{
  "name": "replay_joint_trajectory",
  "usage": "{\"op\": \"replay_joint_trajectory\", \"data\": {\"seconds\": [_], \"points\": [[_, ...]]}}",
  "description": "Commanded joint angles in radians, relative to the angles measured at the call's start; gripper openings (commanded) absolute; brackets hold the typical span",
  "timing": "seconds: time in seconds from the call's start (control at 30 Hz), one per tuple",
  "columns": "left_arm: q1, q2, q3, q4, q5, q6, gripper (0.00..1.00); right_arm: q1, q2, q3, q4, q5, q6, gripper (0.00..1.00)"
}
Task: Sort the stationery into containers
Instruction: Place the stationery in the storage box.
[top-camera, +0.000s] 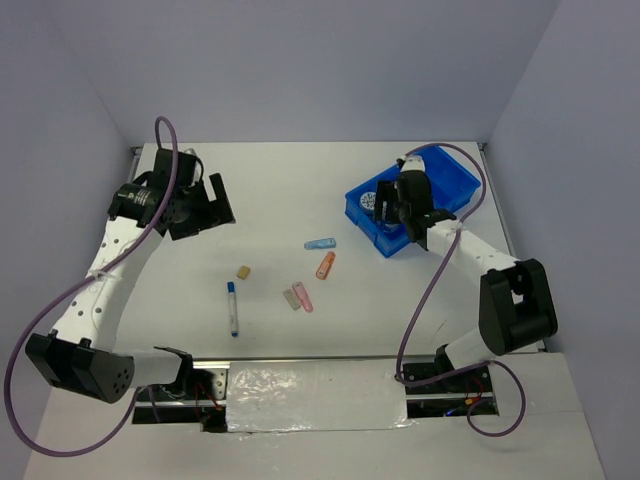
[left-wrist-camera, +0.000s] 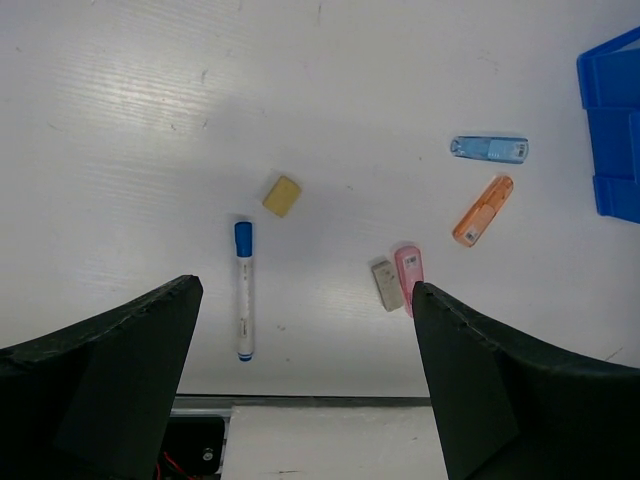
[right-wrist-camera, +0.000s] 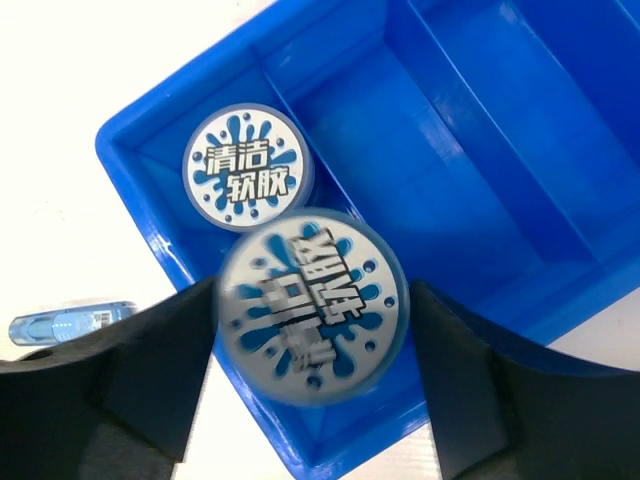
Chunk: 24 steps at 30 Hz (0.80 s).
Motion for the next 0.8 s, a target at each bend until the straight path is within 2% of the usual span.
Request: {"op": "replay_joint_trajectory", "data": {"seconds": [0.0,0.1,0.13,0.27,0.37,0.4,0.5,0.6,0.7,0.77], "points": [[0.022,-0.008,-0.008,0.019,0.029,0.039,0.99,-0.002,0.004,0.03,0.057,0.013,0.004,0.83],[0.036,-0.007,-0.013,0.02,0.038,0.05,0.99,-0.002,0.009,0.051,0.023,0.017,0.004,0.91],[0.04,-0.007,-0.013,0.022,0.044,0.052,0.99,-0.002,0.006,0.056,0.02,0.01,0.006,1.0],[0.06,-0.004,-0.011,0.02,0.043,0.059,0.99,0.003,0.012,0.096,-0.031,-0.022,0.0,1.0],[0.068,0.005,-0.004,-0.01,-0.03,0.058,0.99,0.084,-0.052,0.109,-0.054,-0.01,-0.011,1.0],[0.073,0.01,-0.004,-0.021,-0.05,0.056,0.99,0.166,-0.057,0.123,-0.072,0.061,-0.014,0.99],[0.094,0.004,-0.019,-0.038,-0.074,0.058,0.99,0.29,-0.036,0.208,-0.23,0.151,0.081,0.97],[0.105,-0.019,-0.033,-0.038,-0.08,0.05,0.99,0.364,0.027,0.26,-0.447,0.21,0.354,0.94],[0.105,-0.042,-0.05,-0.04,-0.075,0.053,0.99,0.481,0.105,0.312,-0.551,0.27,0.49,0.93],[0.105,-0.054,-0.065,-0.052,-0.077,0.056,0.99,0.581,0.139,0.32,-0.523,0.258,0.48,0.87]]}}
